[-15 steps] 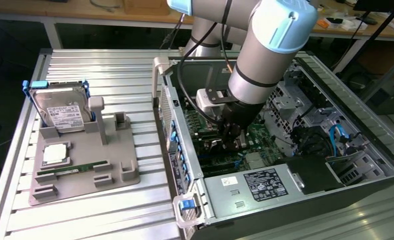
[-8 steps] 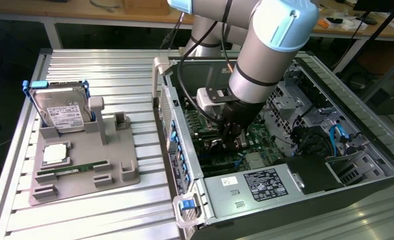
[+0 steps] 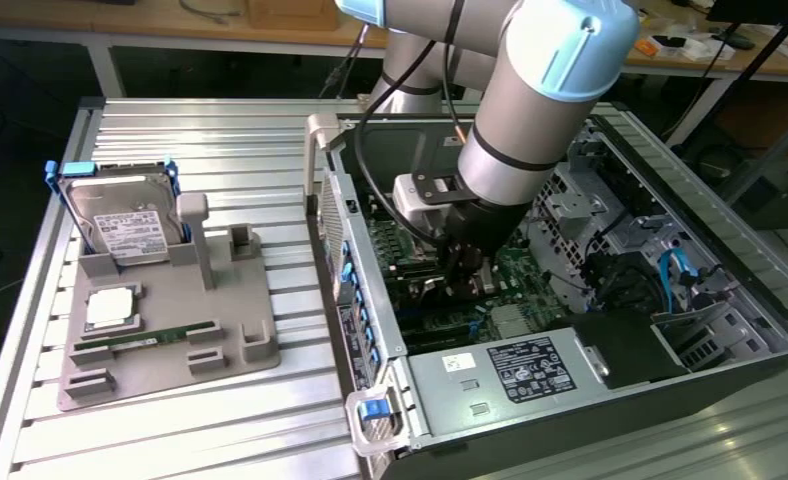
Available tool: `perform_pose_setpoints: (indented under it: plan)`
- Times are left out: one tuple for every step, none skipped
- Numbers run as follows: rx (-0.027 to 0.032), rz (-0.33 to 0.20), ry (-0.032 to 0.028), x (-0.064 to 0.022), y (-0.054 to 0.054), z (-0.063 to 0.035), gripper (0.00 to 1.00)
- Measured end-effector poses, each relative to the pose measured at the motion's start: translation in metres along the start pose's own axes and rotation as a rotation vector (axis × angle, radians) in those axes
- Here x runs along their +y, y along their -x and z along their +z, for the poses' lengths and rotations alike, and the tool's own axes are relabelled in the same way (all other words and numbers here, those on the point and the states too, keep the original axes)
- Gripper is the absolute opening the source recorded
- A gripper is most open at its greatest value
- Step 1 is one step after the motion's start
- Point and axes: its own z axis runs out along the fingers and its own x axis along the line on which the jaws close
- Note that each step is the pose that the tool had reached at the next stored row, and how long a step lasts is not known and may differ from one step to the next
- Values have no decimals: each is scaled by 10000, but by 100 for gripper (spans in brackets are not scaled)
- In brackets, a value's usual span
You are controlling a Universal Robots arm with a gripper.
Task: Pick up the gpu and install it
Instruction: 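Insert the gpu into the slot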
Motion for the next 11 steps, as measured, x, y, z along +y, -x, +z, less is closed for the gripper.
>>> perform_pose_setpoints:
  plan:
    - [-16, -1, 2, 1, 0, -1, 27]
    - [-41, -1, 2, 2, 0, -1, 27]
    - [-60, 1, 1, 3, 1, 0, 27]
    - [-84, 1, 3, 3, 0, 0, 27]
    - [-105, 0, 4, 2, 0, 0, 27]
    - [-109, 0, 3, 2, 0, 0, 27]
    - [-109, 0, 4, 2, 0, 0, 27]
    - [-110, 0, 4, 2, 0, 0, 27]
    - [-111, 0, 3, 2, 0, 1, 27]
    - [-111, 0, 4, 2, 0, 1, 27]
    - [-111, 0, 4, 2, 0, 0, 27]
